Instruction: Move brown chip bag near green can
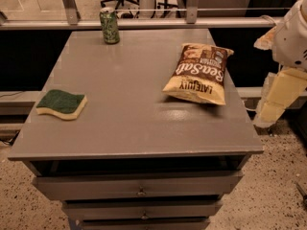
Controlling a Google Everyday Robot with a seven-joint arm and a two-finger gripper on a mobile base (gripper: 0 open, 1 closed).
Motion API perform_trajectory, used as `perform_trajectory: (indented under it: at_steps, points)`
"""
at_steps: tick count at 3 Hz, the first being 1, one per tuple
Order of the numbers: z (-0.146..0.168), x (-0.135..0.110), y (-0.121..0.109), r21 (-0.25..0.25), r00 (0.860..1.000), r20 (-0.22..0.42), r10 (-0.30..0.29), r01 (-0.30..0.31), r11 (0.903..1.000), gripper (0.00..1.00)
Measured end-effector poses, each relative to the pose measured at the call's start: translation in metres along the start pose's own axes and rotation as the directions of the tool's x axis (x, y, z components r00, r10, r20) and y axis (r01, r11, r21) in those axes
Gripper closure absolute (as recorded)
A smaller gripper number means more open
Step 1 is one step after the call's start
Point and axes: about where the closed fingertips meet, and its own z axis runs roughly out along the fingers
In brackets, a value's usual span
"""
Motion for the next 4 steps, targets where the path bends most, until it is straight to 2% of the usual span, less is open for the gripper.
perform_trajectory:
  at_steps: [2,3,4]
  points:
    - [0.039,-0.002,-0.061,0.100,0.993,0.098,0.062,-0.072,0.9923,0.00]
    - [0.074,-0.014,-0.092,0.114,0.971,0.181,0.154,-0.177,0.9776,0.00]
    - [0.091,-0.022,-0.104,0.103,0.952,0.220,0.214,-0.241,0.9650,0.00]
